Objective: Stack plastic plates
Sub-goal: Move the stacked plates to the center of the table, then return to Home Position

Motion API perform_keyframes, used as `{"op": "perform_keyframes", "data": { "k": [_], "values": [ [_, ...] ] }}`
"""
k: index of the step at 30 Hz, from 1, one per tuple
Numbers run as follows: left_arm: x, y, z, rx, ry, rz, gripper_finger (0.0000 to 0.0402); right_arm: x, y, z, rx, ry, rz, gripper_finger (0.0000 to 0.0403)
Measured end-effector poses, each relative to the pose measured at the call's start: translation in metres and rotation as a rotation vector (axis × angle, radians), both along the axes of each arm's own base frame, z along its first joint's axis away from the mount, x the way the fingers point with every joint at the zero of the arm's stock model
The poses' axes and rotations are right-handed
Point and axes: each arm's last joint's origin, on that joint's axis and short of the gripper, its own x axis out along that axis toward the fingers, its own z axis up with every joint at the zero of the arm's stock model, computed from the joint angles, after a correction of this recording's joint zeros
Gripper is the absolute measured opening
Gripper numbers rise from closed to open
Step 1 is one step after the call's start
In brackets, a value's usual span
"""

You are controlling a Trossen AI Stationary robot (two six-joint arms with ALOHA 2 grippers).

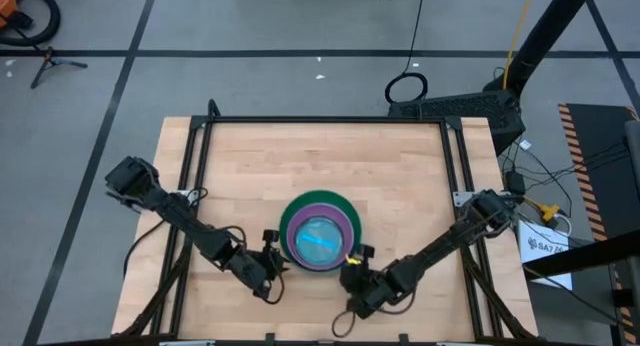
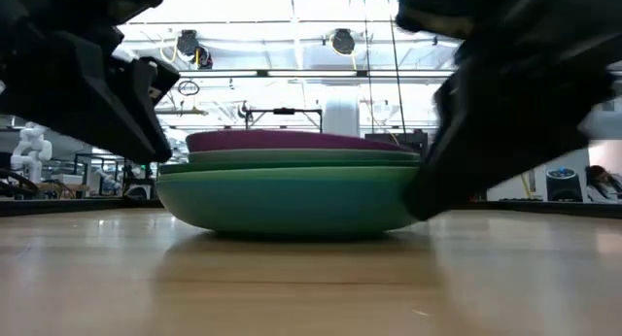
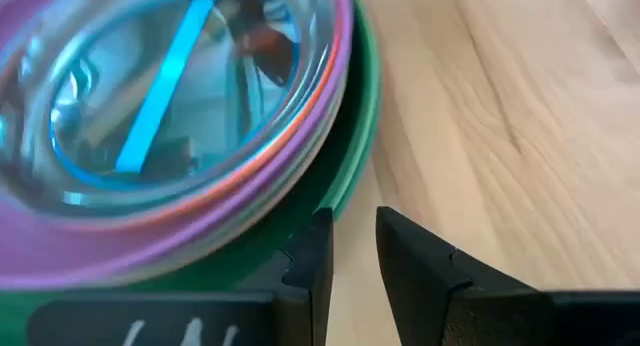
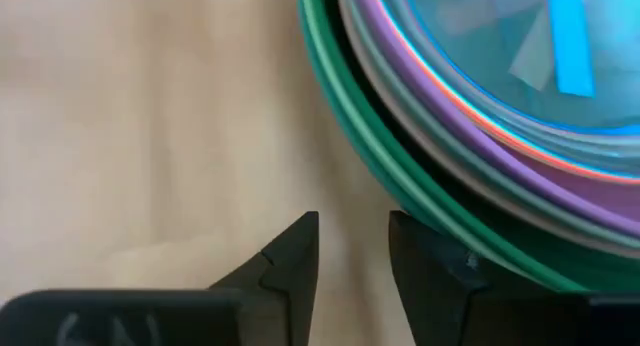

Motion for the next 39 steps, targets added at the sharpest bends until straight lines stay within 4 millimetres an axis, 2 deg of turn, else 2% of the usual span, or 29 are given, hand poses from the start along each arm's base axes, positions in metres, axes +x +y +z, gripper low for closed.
{"op": "perform_keyframes", "data": {
  "k": [2, 7, 13, 17, 23, 29, 33, 39],
  "values": [
    [-0.003, 0.003, 0.004, 0.023, 0.001, 0.012, 0.0088, 0.005, -0.009, -0.001, -0.019, 0.006, -0.018, 0.0113],
    [-0.017, 0.007, 0.025, 0.128, -0.025, -0.003, 0.0088, 0.010, -0.017, 0.003, -0.144, 0.028, 0.093, 0.0096],
    [-0.029, 0.018, 0.058, 0.203, -0.121, -0.059, 0.0088, 0.012, -0.029, 0.025, -0.239, 0.012, 0.192, 0.0076],
    [-0.033, 0.030, 0.076, 0.243, -0.170, -0.075, 0.0088, 0.006, -0.048, 0.035, -0.271, -0.044, 0.231, 0.0064],
    [-0.041, 0.056, 0.098, 0.286, -0.207, -0.048, 0.0088, -0.023, -0.093, 0.044, -0.289, -0.233, 0.225, 0.0050],
    [-0.044, 0.093, 0.118, 0.248, -0.262, -0.076, 0.0088, -0.060, -0.144, 0.053, -0.265, -0.423, 0.219, 0.0039],
    [-0.057, 0.122, 0.113, 0.200, -0.312, -0.059, 0.0088, -0.091, -0.167, 0.055, -0.276, -0.490, 0.179, 0.0034],
    [-0.086, 0.155, 0.096, 0.126, -0.420, 0.025, 0.0088, -0.137, -0.183, 0.048, -0.274, -0.570, 0.144, 0.0031]
  ]
}}
